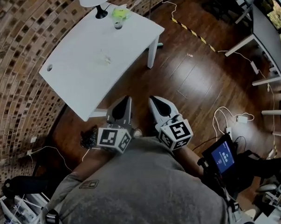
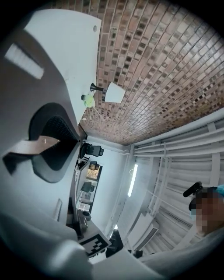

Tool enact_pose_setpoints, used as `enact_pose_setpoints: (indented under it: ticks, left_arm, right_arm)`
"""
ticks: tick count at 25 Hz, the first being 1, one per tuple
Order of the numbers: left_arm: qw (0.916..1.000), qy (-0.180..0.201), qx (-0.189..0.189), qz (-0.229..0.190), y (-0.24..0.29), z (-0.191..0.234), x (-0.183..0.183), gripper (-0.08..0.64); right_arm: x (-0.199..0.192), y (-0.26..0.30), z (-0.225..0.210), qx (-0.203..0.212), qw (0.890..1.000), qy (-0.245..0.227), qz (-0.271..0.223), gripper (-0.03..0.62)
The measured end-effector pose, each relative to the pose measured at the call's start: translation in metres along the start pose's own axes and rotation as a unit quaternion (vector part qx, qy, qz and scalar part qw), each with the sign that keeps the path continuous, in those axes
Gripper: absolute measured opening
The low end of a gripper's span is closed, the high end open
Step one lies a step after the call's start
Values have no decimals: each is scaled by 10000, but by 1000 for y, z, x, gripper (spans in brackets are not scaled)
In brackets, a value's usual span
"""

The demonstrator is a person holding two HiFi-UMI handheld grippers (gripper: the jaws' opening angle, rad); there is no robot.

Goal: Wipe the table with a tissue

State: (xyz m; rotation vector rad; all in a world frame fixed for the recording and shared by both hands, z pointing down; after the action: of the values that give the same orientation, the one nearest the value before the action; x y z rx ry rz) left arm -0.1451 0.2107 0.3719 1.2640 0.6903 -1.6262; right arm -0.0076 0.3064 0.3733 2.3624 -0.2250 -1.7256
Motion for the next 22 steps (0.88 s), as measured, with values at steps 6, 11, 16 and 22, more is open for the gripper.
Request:
enact_pose_setpoints:
  ticks: [6,11,16,22]
  left_arm:
    - [9982,78,597,-43,73,29,19,2]
    - [9915,-5,1295,-121,122,49,34,2]
    - [9787,-173,2035,-218,144,66,38,2]
    - [9630,-370,2655,-281,142,93,37,2]
  right_arm:
    - [37,74,-54,638,9978,-104,134,11]
    - [65,134,-93,1273,9907,-217,438,11]
    - [83,183,-112,1894,9786,-378,712,11]
    - [79,230,-103,2414,9628,-499,1108,11]
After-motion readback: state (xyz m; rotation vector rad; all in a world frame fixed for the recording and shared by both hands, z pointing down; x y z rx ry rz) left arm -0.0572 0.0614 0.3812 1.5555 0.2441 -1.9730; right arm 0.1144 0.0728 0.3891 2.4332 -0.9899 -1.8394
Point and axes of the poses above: the fingertips, and each gripper's own axes: y forward along the fingers, z to its left, x out of its top, the point moved 8 cm from there along -y, backward along the fingers, and after that the axes turned 4 degrees about -x, right-handed, at the moved point
